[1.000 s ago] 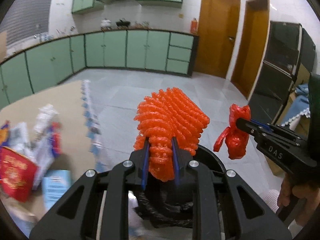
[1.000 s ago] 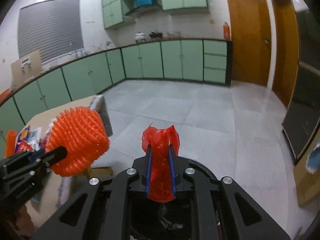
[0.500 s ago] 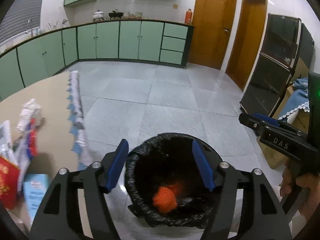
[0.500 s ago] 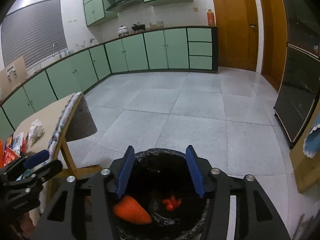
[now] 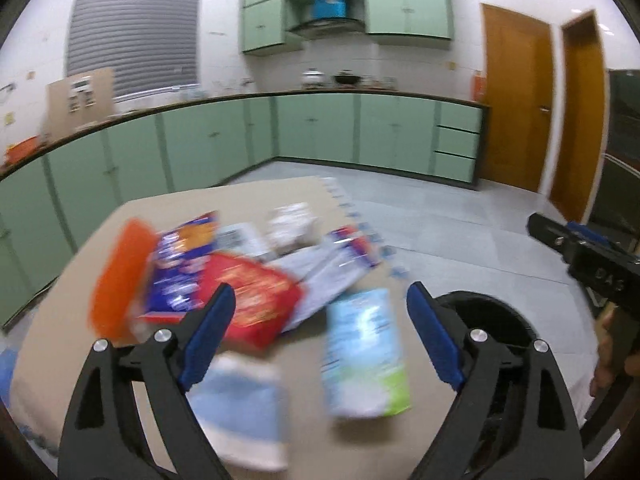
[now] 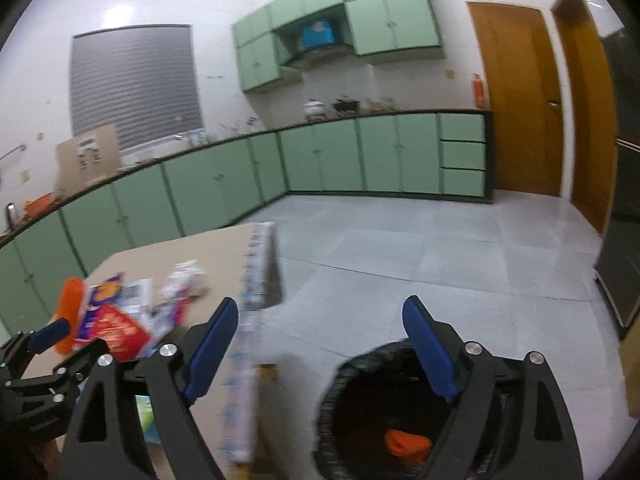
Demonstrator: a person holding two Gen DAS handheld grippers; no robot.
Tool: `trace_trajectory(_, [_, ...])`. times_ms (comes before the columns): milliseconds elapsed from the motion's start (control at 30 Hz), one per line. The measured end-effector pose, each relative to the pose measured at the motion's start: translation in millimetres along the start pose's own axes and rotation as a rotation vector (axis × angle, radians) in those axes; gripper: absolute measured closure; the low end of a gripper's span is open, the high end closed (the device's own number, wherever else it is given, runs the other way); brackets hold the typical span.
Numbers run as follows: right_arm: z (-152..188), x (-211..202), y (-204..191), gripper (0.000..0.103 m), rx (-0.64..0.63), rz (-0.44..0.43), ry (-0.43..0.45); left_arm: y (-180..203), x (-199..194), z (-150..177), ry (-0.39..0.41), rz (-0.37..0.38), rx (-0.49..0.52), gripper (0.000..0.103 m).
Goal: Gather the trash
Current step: 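Grasp the white-blue paper cup with the left tool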
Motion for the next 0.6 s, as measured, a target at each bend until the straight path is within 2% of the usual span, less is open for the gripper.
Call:
trace_trajectory(100, [13,-4,-27,0.020,-0.005,-0.043,0.004,-29,-9,18,-0.025,-0.041,-0.024,0.017])
trace_trajectory(233, [28,-7,-48,0.020,-0.017,-0.073,0.005,-47,-19,35,-0.046,-0.042,-0.042,0.017])
trace_trajectory(600, [63,-4,-70,0.020,-0.065,-0.088,-0.044,-57,-13,66,-0.102,-0.007,-0.081,0.015])
Point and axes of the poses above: each gripper's, at about its wrist camera, not at the fingertips, and x roughly the way its jaws point, y to its right, z to its underside, the point moved 7 cm from there along x, roughly the way its jaws point, and after that the axes turned 11 degrees about x, right-handed, at the moved point
